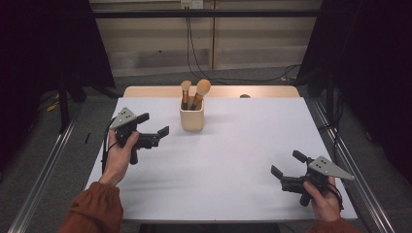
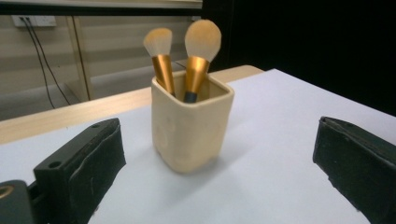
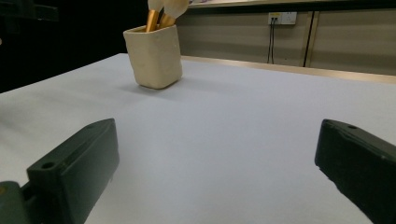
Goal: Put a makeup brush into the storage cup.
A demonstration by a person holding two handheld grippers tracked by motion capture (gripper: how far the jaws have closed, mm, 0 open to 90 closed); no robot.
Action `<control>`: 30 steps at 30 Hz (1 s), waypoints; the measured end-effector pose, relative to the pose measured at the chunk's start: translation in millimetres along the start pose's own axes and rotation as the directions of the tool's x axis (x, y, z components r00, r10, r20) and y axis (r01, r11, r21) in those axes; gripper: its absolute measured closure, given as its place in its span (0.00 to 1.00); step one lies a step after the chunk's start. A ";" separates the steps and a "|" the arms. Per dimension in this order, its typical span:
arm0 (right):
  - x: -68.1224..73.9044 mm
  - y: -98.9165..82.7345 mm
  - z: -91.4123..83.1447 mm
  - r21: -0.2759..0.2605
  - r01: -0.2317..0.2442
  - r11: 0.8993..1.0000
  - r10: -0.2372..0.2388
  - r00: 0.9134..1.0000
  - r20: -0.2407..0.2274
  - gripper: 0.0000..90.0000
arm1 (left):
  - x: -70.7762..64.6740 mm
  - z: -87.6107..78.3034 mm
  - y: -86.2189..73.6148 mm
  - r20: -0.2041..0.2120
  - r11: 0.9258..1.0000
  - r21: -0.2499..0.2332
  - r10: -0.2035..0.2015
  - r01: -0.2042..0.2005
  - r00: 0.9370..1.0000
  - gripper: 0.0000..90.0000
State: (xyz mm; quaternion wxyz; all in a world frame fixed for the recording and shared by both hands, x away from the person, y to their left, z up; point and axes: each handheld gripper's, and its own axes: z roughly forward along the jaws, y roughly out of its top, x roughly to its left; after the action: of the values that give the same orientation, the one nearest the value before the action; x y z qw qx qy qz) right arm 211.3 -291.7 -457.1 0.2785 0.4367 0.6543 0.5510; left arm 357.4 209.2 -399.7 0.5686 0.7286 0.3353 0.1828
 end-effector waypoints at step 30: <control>0.9 -1.2 -2.0 0.004 0.017 1.000 -0.017 1.000 -0.006 0.00 | -13.6 -64.1 -56.8 -0.051 1.000 0.005 -0.023 0.024 0.998 0.03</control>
State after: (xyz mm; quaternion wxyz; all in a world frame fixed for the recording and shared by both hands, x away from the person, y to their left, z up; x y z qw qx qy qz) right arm 208.9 -291.9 -457.6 0.2806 0.4299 0.6599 0.5485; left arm 290.4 252.2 -433.9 0.5601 0.7213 0.3586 0.1935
